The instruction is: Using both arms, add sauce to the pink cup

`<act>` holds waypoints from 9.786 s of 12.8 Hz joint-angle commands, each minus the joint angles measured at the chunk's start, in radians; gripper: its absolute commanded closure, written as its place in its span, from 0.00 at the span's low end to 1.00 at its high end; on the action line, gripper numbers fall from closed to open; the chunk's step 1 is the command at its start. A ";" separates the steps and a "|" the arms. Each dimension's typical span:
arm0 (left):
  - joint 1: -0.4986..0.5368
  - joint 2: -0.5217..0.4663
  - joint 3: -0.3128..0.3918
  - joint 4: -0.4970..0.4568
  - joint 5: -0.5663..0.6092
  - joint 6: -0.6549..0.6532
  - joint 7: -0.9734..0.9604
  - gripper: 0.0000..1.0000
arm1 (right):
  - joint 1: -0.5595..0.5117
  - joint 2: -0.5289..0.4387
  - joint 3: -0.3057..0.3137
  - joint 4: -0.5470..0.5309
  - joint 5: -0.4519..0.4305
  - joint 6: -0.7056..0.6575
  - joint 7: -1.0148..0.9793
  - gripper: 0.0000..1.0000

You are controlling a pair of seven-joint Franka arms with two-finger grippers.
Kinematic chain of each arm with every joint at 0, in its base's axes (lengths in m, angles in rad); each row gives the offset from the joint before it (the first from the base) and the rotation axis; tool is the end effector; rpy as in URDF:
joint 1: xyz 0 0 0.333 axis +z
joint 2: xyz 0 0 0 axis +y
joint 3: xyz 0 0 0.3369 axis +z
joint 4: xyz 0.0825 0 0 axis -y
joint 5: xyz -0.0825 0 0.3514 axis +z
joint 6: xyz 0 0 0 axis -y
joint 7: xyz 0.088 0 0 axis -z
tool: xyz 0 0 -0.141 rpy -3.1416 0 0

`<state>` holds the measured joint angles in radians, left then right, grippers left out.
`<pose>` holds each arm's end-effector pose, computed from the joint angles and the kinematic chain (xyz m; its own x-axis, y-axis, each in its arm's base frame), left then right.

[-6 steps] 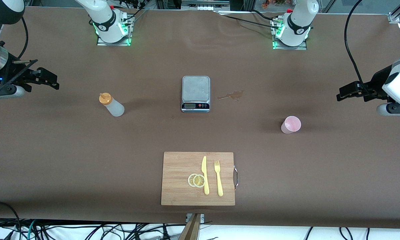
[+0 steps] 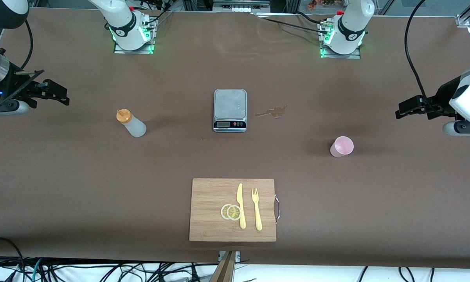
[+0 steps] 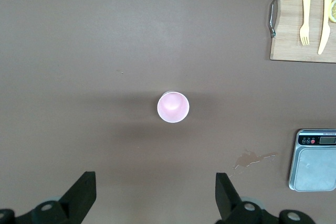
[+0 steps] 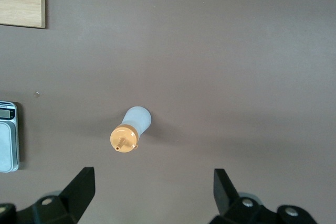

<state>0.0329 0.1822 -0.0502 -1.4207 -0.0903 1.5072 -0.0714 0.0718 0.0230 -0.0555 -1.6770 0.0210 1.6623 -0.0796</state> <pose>0.5699 -0.0204 0.5726 0.9936 0.0481 -0.1018 0.0575 -0.9941 0.0922 0.5318 0.0117 0.5603 0.9949 0.0938 -0.0360 0.0930 -0.9954 -0.0225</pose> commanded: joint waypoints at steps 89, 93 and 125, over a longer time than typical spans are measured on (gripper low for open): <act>-0.906 0.241 0.006 -0.469 -0.069 0.832 -0.752 0.42 | 0.009 0.005 0.013 0.010 0.002 -0.016 0.011 0.00; -0.887 0.207 0.036 -0.436 -0.083 0.799 -0.739 0.00 | 0.009 0.005 0.013 0.011 0.002 -0.016 0.009 0.00; -0.059 -0.038 0.078 -0.018 0.023 0.002 0.087 0.00 | -0.053 0.187 -0.147 -0.015 0.307 -0.116 -0.896 0.00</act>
<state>-0.0388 0.1434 0.0440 -1.4543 -0.0901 1.5282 -0.0099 0.0533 0.1658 -0.1858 -1.6943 0.2540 1.5507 -0.8014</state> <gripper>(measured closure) 0.000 0.000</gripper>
